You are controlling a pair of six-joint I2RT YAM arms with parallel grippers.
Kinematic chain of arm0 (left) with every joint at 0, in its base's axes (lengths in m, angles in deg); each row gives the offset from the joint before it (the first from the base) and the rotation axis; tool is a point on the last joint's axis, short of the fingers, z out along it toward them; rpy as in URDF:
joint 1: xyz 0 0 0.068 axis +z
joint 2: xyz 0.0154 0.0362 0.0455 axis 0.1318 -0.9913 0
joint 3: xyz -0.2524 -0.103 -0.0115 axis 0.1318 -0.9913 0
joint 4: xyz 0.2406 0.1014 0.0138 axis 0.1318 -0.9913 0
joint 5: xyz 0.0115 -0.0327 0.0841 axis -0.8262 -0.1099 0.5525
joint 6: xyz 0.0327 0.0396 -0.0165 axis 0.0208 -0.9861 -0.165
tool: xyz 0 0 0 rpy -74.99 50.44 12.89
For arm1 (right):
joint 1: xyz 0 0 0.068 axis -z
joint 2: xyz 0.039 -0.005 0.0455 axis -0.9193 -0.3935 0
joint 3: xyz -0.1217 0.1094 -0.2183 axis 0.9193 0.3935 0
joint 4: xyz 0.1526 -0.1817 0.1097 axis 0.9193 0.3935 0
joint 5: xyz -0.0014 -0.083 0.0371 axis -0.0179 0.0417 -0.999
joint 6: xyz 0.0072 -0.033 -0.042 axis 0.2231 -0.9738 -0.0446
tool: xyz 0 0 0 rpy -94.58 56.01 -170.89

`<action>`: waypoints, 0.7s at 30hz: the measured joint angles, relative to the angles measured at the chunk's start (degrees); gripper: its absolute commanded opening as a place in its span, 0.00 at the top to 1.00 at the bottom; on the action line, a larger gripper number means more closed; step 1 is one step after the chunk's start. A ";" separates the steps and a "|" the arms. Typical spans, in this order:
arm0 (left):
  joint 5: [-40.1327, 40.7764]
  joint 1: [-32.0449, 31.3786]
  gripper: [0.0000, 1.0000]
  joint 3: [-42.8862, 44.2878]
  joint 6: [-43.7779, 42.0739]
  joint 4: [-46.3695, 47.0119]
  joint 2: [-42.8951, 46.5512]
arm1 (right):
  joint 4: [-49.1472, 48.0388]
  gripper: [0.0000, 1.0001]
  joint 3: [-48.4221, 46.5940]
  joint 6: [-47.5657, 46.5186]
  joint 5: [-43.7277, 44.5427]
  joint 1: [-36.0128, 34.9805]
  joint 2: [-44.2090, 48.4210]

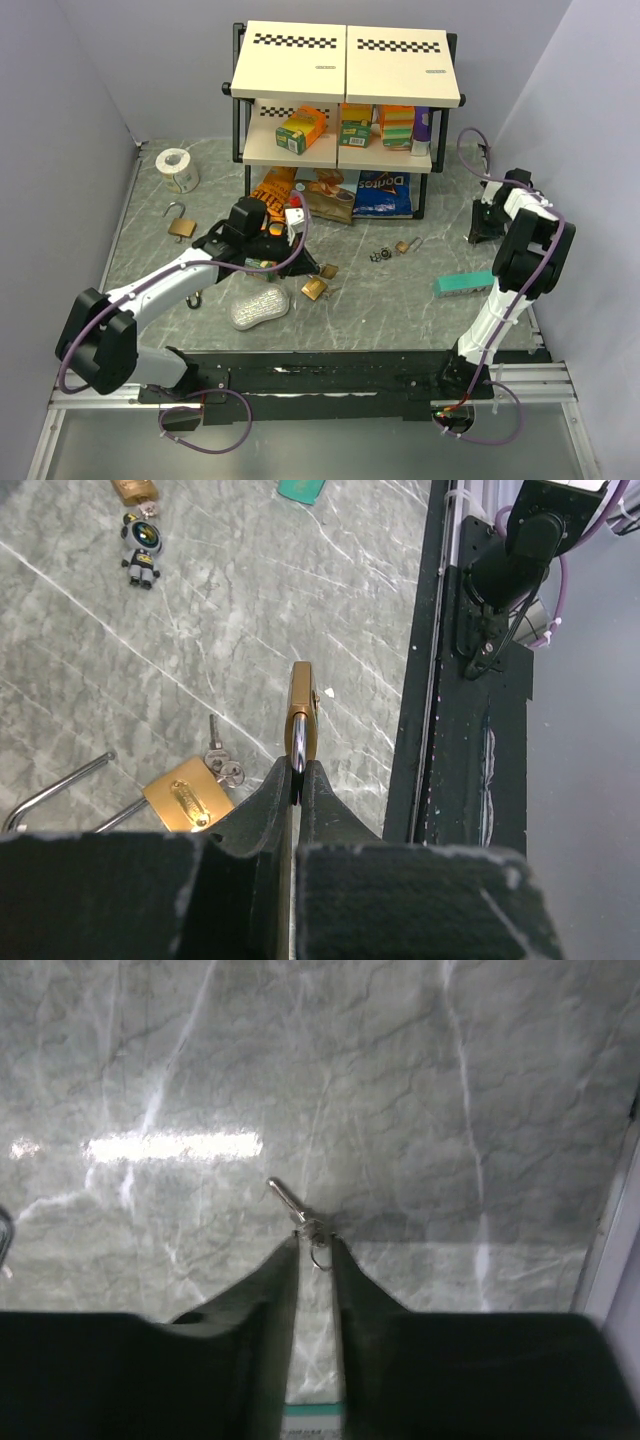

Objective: Lock with the key
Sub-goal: Place the key at the center of the board, then place the lock at the center of the board.

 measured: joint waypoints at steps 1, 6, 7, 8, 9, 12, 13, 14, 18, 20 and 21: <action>0.00 -0.15 0.99 0.11 0.00 0.02 -0.31 | 0.22 0.50 0.00 -0.09 -0.11 0.00 0.02; -0.07 -0.87 0.99 2.34 1.01 -0.31 -2.73 | 1.09 0.32 -0.04 -0.66 -0.35 0.00 0.46; -0.20 -1.05 0.99 3.26 1.81 -0.31 -3.54 | 1.40 0.30 0.00 -1.03 -0.61 0.00 1.01; -0.26 -1.16 0.99 3.48 2.05 -0.26 -3.72 | 1.79 0.26 0.11 -1.53 -1.01 0.00 1.75; -0.39 -1.27 0.99 4.00 3.30 -0.26 -4.17 | 1.99 0.23 0.42 -2.16 -1.81 0.00 3.06; -0.79 -1.55 0.99 5.09 7.89 0.04 -5.27 | 2.25 0.17 3.54 -4.50 -5.62 -0.09 10.62; -0.94 -1.68 0.99 5.49 9.46 0.17 -5.79 | 2.56 0.07 4.83 -5.55 -7.34 -0.35 14.45; -1.11 -1.84 0.99 6.19 11.45 0.15 -6.49 | 2.67 0.03 6.29 -6.78 -8.83 -0.72 18.36; -2.45 -2.45 0.99 9.20 18.23 0.50 -10.12 | 2.58 0.01 13.46 -11.23 -15.76 -6.88 34.86; -3.23 -2.62 0.99 10.27 21.66 0.94 -11.93 | 2.64 0.01 17.40 -12.81 -18.84 -13.66 42.16; -3.67 -2.67 0.99 10.71 23.85 1.14 -12.85 | 2.54 0.01 19.32 -13.33 -20.00 -18.05 45.35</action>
